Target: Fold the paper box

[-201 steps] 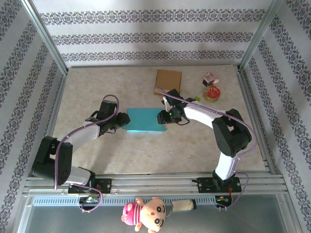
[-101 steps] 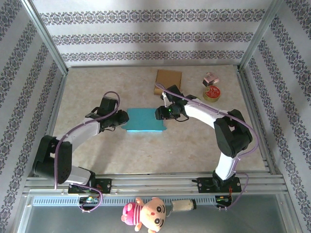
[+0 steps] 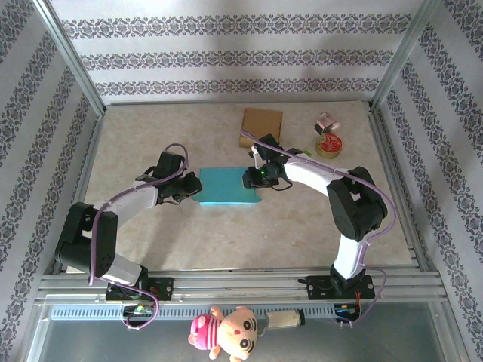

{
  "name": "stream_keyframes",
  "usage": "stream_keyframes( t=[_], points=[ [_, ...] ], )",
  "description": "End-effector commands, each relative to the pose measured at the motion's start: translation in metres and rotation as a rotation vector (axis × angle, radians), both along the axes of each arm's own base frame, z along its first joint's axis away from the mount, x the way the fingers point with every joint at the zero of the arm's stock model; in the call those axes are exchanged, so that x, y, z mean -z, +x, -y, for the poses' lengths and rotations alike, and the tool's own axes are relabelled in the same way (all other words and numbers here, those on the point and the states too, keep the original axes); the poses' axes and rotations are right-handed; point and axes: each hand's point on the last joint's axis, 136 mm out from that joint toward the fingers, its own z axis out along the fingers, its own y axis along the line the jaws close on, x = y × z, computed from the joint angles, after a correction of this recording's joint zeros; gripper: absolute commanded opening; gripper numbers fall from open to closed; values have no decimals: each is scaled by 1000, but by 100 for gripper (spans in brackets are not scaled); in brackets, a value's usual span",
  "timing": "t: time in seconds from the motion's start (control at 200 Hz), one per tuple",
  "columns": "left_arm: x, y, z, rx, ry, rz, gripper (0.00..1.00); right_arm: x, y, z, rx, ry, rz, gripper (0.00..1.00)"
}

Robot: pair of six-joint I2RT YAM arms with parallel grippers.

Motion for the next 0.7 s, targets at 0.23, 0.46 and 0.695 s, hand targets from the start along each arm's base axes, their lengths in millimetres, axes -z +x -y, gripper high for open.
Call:
stream_keyframes(
  t=[0.23,0.46,0.695],
  points=[
    [23,0,18,-41,-160,-52,11,8,-9,-15,-21,37,-34,40],
    [24,-9,3,-44,-53,-42,14,3,-7,-16,-21,39,-24,41],
    [-12,-4,-20,-5,125,60,25,-17,-2,-8,-9,41,29,44]
  ],
)
